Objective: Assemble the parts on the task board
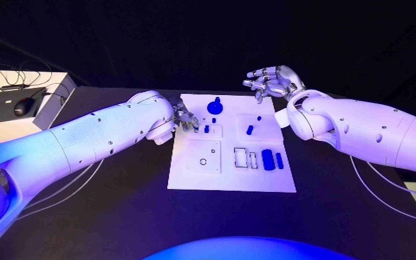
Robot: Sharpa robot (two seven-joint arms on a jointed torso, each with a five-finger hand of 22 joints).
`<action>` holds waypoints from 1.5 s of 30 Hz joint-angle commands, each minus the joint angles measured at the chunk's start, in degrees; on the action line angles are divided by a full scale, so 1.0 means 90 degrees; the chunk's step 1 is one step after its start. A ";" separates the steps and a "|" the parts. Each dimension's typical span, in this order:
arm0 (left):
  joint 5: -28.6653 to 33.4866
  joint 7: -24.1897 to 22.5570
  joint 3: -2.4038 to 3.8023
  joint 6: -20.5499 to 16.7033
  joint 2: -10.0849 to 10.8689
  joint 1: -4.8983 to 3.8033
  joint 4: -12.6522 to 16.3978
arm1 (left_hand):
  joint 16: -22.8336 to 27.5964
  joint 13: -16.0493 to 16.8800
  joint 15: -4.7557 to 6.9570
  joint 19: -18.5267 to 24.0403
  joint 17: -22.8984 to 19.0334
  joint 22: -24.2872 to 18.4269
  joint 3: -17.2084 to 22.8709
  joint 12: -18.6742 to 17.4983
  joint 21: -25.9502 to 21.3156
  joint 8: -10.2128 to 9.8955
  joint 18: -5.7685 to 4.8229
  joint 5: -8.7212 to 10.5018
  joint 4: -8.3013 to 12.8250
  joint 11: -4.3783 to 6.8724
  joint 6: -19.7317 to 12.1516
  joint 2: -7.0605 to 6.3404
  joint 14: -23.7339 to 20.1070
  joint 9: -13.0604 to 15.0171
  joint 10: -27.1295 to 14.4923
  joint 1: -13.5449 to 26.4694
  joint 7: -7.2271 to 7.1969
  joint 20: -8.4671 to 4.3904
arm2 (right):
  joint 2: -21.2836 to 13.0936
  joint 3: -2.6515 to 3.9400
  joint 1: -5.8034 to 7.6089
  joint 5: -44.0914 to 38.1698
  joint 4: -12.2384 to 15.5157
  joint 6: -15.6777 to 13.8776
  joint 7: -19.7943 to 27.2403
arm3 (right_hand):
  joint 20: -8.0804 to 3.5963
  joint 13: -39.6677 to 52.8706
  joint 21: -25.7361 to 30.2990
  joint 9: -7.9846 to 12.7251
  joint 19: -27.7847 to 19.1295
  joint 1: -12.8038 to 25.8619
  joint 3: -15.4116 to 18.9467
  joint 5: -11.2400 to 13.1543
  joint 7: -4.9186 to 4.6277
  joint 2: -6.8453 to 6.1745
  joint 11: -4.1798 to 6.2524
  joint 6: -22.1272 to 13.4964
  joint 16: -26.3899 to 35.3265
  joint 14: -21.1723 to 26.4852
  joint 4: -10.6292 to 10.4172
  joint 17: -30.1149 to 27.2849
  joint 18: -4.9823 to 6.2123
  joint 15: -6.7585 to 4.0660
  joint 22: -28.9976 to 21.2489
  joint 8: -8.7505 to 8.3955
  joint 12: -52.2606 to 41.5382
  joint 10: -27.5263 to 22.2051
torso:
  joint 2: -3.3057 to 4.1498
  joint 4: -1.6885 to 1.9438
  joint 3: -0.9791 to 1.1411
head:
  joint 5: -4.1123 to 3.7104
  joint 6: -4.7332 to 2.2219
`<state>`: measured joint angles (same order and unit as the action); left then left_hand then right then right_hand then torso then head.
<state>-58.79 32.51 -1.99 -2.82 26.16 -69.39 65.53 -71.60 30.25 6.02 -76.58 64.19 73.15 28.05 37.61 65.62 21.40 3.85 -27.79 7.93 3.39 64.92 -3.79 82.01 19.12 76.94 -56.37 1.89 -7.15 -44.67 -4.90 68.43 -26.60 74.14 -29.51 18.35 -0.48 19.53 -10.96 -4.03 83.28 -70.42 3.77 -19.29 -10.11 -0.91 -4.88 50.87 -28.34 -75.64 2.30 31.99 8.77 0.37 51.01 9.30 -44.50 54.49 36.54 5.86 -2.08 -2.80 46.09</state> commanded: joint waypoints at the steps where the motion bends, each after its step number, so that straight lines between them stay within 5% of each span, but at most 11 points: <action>1: -0.0127 0.0015 -0.0001 0.0129 -0.0034 0.0012 -0.0017 | -0.0025 0.0006 0.0032 -0.0027 0.0006 -0.0010 0.0196 -0.0041 0.0026 0.0018 -0.0103 -0.0030 0.0182 0.0104 0.0393 0.0281 -0.0005 0.1811 0.0130 -0.0238 -0.0339 -0.0030 | 0.0009 0.0005 -0.0002 -0.0006 0.0003 0.0082 0.0041 | -0.0001 -0.0009 -0.0037 0.0002 -0.0050 0.0026 0.0017 -0.0036 -0.0028 0.0048 0.0030 0.0001 -0.0033 0.0030 0.0038 0.0008 0.0080 0.0001 0.0007 -0.0035 0.0008 -0.0001 | 0.0000 0.0000 0.0002 | -0.0003 0.0014; 45: -0.0169 0.0047 -0.0017 0.0372 -0.0024 0.0028 -0.0037 | -0.0044 0.0040 0.0033 -0.0023 0.0037 -0.0005 0.0260 -0.0021 0.0053 0.0053 -0.0118 -0.0039 0.0211 0.0106 0.0383 0.0264 0.0001 0.1850 0.0131 -0.0226 -0.0343 -0.0034 | 0.0002 0.0004 -0.0002 -0.0001 0.0012 0.0076 0.0034 | -0.0001 -0.0009 -0.0036 0.0003 -0.0050 0.0034 0.0022 -0.0035 -0.0028 0.0047 0.0030 0.0000 -0.0031 0.0031 0.0038 0.0007 0.0080 0.0002 0.0008 -0.0034 0.0008 0.0000 | 0.0007 0.0000 -0.0001 | -0.0026 0.0083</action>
<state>-60.02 33.11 -2.11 -0.65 26.04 -69.17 65.22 -71.83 30.54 6.03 -76.57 64.47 73.15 28.14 37.61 65.90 21.61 3.84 -27.96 7.83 3.46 65.12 -3.80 82.01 19.19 77.06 -56.38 1.90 -7.15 -44.64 -4.90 68.43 -26.58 74.19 -29.48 18.32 -0.48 19.53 -10.96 -4.03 83.28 -70.42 3.94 -19.29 -9.91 -0.91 -4.97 50.86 -28.34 -75.64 2.46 31.98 8.88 0.37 51.03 9.30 -44.50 54.59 36.57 5.88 -2.08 -2.98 46.81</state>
